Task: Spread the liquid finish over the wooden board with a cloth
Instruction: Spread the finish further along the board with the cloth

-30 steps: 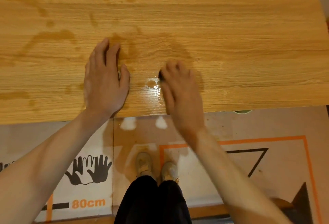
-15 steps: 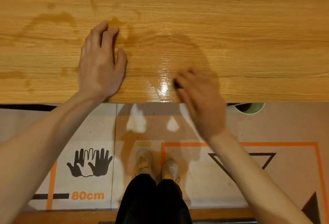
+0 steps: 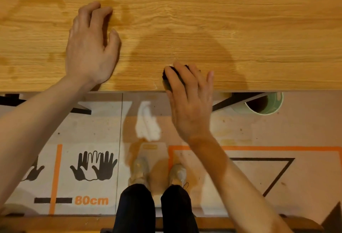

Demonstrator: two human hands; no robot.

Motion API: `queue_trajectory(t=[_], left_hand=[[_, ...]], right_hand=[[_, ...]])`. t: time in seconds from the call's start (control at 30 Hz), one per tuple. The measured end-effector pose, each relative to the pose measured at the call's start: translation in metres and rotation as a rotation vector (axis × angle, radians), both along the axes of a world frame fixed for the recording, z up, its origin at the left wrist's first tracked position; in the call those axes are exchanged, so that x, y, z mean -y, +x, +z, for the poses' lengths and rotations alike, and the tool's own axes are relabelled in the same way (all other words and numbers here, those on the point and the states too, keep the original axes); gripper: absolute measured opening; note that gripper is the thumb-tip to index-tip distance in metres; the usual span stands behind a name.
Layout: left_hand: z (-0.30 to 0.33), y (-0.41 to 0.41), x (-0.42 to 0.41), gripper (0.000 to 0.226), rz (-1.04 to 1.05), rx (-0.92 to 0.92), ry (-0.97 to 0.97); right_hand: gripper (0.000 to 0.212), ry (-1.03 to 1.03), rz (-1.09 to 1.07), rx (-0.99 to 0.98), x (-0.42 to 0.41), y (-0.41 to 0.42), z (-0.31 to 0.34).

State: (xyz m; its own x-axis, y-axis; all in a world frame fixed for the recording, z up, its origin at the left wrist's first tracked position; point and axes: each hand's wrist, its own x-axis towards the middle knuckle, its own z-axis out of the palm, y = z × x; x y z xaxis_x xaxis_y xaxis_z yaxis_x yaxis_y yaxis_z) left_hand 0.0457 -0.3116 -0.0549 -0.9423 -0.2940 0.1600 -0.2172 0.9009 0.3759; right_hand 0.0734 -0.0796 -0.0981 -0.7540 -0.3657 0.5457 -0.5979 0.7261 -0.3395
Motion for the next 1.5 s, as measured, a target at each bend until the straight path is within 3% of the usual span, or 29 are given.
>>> queue_trajectory(t=[0.13, 0.27, 0.33, 0.43, 0.53, 0.7, 0.8, 0.93, 1.07, 1.2, 1.37, 1.5], left_hand=[[-0.002, 0.003, -0.001, 0.054, -0.007, -0.001, -0.002], [-0.002, 0.003, 0.001, 0.054, -0.020, 0.000, -0.003], [-0.003, 0.002, 0.002, 0.054, -0.026, 0.000, -0.002], [-0.004, 0.001, 0.002, 0.053, -0.028, -0.005, -0.010], [-0.004, 0.000, 0.005, 0.053, -0.043, -0.018, 0.009], [0.003, 0.010, 0.018, 0.047, -0.171, -0.011, 0.187], [0.008, 0.024, 0.049, 0.042, -0.285, -0.019, 0.090], [0.009, 0.039, 0.104, 0.043, -0.233, -0.024, 0.026], [0.004, 0.047, 0.135, 0.050, -0.121, 0.021, 0.025], [0.001, 0.048, 0.134, 0.049, -0.091, 0.032, 0.062], [0.002, 0.050, 0.134, 0.048, -0.089, 0.027, 0.086], [0.004, 0.048, 0.133, 0.049, -0.082, 0.042, 0.060]], right_hand=[[0.036, 0.000, -0.081, -0.035, -0.063, -0.020, -0.003], [0.036, -0.131, -0.272, 0.077, -0.027, -0.007, 0.001], [0.034, -0.091, -0.235, 0.086, 0.016, 0.005, -0.001], [0.053, -0.047, -0.110, 0.070, 0.064, 0.027, -0.004], [0.064, 0.062, 0.026, 0.083, 0.047, 0.021, 0.003], [0.040, 0.097, -0.192, 0.218, -0.021, 0.004, 0.019], [0.040, -0.002, -0.259, 0.284, 0.007, 0.012, 0.019], [0.047, 0.001, -0.067, 0.136, 0.076, 0.031, 0.005], [0.050, 0.076, 0.099, 0.169, 0.139, 0.060, 0.016], [0.056, 0.191, 0.220, 0.204, 0.111, 0.045, 0.022], [0.048, 0.215, -0.084, 0.333, 0.031, 0.030, 0.030], [0.044, 0.213, -0.179, 0.379, 0.088, 0.037, 0.049]])
